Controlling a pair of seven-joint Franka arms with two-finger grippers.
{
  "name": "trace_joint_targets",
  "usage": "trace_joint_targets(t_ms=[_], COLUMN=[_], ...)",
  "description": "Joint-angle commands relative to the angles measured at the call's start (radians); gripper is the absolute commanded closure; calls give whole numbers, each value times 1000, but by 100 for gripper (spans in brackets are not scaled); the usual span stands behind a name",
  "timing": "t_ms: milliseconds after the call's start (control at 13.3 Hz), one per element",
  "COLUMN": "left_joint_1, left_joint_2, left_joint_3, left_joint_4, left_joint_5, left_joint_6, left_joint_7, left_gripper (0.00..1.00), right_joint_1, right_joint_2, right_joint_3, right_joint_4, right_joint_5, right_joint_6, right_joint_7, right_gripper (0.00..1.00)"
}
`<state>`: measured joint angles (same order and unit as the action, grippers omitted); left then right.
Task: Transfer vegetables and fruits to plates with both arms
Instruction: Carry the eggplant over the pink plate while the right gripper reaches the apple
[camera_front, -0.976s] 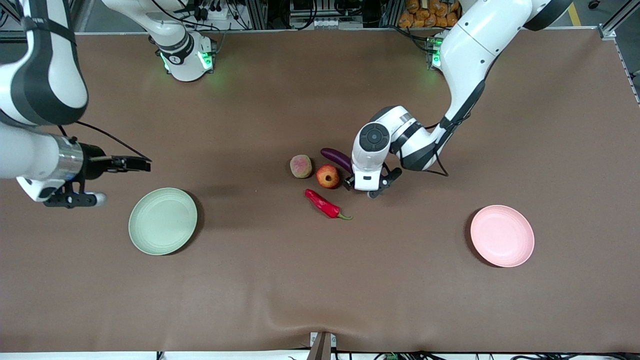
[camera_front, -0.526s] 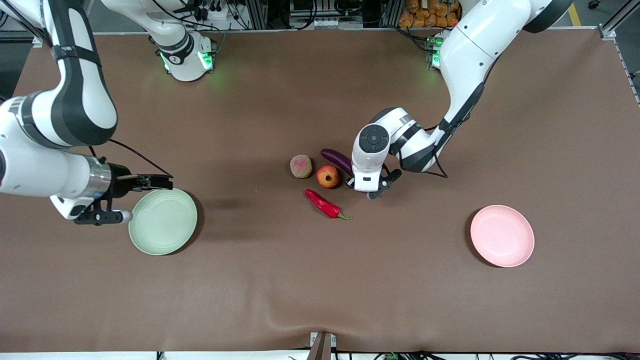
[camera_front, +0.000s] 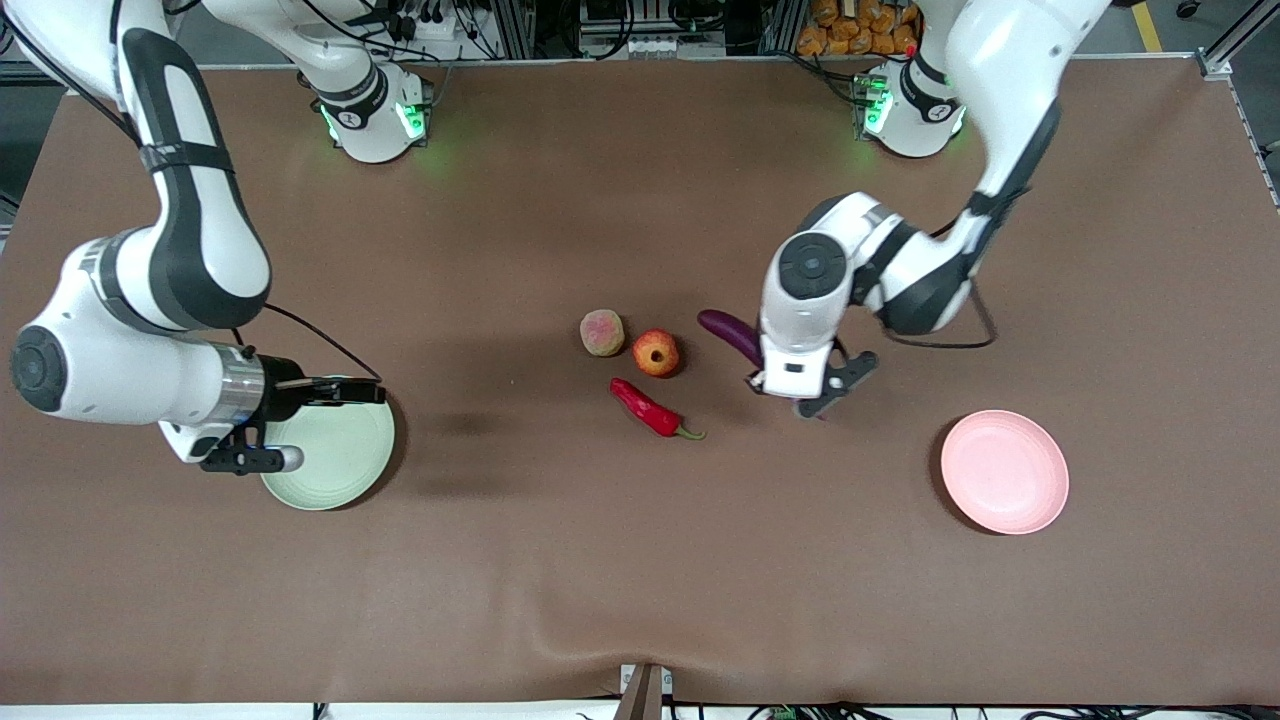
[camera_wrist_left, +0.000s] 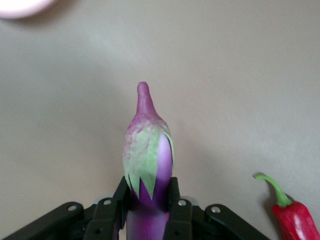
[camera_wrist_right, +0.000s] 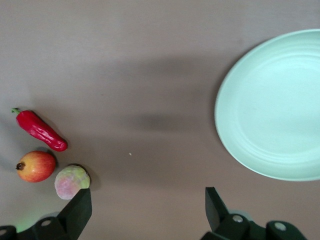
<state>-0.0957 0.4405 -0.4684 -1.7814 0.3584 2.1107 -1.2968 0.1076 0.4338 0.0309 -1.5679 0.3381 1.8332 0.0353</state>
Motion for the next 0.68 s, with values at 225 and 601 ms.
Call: trace_joint_targets(t_ms=[225,601], left_joint_1=[243,385], left_joint_2=[-89,55], left_joint_3=[-9,2], left_joint_4=[-13,143], left_joint_5=[-102,-121], left_joint_6=[-55,-54], left_joint_7=[466,773], left_gripper=[100,100], right_joint_1=[99,156], right_joint_2=[65,118], right_joint_3=[-6,-6], right_joint_4=[12,16], right_joint_5=[108,185], right_joint_6=[78,162], right_joint_7=[61,103], right_gripper=[0,0])
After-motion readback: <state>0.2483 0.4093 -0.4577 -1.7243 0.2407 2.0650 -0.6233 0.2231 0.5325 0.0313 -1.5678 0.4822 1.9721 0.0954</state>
